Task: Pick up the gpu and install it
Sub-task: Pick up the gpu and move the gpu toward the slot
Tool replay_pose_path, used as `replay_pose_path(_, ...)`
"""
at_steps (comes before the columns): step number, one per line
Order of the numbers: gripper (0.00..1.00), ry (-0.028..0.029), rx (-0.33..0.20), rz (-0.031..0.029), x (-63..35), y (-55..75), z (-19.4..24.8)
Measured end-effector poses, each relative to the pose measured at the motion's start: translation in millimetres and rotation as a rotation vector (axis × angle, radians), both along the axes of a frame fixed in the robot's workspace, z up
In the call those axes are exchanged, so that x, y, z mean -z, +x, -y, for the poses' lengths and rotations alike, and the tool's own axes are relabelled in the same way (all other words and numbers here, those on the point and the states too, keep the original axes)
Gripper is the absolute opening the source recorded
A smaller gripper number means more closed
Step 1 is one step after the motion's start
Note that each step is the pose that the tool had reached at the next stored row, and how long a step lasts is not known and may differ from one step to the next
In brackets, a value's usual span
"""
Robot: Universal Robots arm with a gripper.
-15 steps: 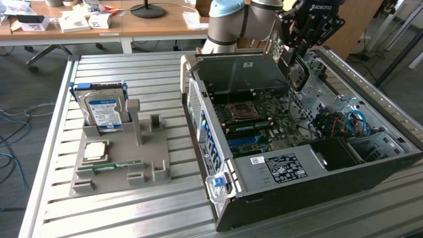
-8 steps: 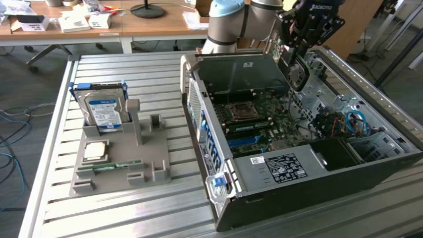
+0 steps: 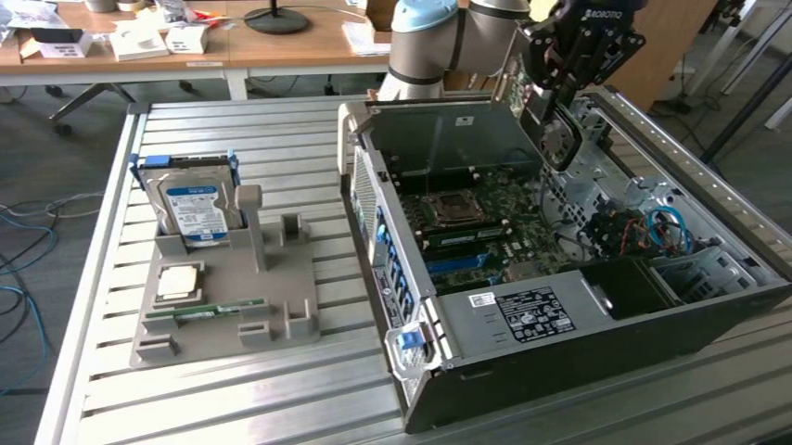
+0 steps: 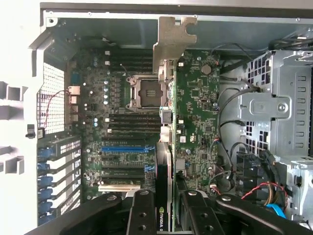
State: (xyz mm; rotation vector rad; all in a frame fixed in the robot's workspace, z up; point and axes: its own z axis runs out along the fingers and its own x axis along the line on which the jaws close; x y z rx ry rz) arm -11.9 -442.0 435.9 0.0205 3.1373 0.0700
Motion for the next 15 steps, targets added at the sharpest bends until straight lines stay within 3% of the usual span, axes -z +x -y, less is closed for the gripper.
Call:
replay_pose_path(8, 0.26, -0.0002, 0.000, -0.0001, 12.7, 0.0, 0.1)
replay_pose_path(15, 0.26, -0.0001, 0.000, 0.0000, 13.5, 4.8, 0.1)
